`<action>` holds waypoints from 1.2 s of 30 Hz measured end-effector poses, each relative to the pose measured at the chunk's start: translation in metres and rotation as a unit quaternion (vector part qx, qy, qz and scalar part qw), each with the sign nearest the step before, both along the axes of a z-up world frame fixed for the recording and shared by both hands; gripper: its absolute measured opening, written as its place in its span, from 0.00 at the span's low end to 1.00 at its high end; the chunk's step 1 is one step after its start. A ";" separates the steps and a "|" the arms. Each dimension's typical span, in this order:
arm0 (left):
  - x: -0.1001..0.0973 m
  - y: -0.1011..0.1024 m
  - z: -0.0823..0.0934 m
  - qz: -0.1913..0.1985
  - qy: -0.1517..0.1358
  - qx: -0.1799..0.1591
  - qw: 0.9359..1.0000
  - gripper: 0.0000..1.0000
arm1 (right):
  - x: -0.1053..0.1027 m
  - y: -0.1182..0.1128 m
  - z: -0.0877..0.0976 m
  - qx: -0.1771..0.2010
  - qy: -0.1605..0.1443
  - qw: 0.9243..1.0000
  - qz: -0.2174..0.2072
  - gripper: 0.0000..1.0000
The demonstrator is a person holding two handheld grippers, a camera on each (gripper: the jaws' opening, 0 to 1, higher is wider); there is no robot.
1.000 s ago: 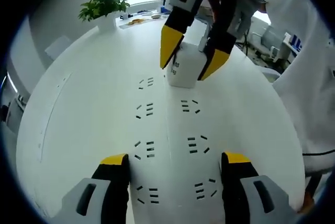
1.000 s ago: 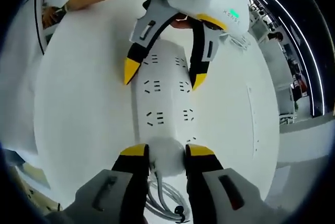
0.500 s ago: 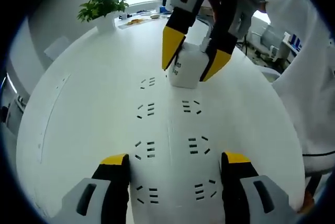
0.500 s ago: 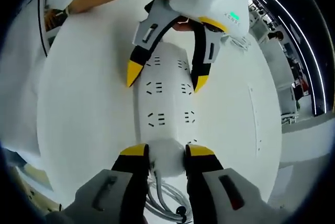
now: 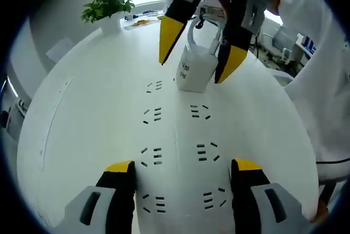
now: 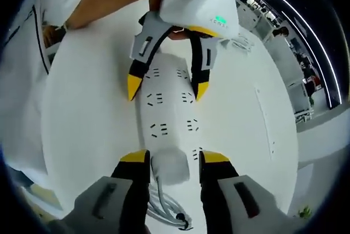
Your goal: Straighten the power strip on the desk, plug the charger into it
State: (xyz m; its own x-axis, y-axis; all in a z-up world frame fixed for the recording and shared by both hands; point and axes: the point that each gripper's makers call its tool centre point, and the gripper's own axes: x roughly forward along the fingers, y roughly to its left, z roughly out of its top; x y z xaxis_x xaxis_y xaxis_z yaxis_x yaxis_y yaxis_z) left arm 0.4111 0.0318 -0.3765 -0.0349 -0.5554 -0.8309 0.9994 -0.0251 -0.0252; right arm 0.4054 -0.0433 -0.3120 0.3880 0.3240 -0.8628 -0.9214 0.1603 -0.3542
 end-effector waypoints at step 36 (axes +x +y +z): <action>-0.003 -0.001 0.000 0.006 0.000 -0.001 1.000 0.72 | -0.028 -0.032 0.026 0.261 -0.028 0.956 -0.130 0.96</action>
State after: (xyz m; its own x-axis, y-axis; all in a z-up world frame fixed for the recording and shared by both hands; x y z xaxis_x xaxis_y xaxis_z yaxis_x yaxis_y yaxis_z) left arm 0.4084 0.0307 -0.3767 -0.0290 -0.5579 -0.8294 0.9996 -0.0139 -0.0256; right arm 0.3774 -0.0751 -0.2859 0.5548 0.5915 -0.5850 -0.8082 0.5501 -0.2103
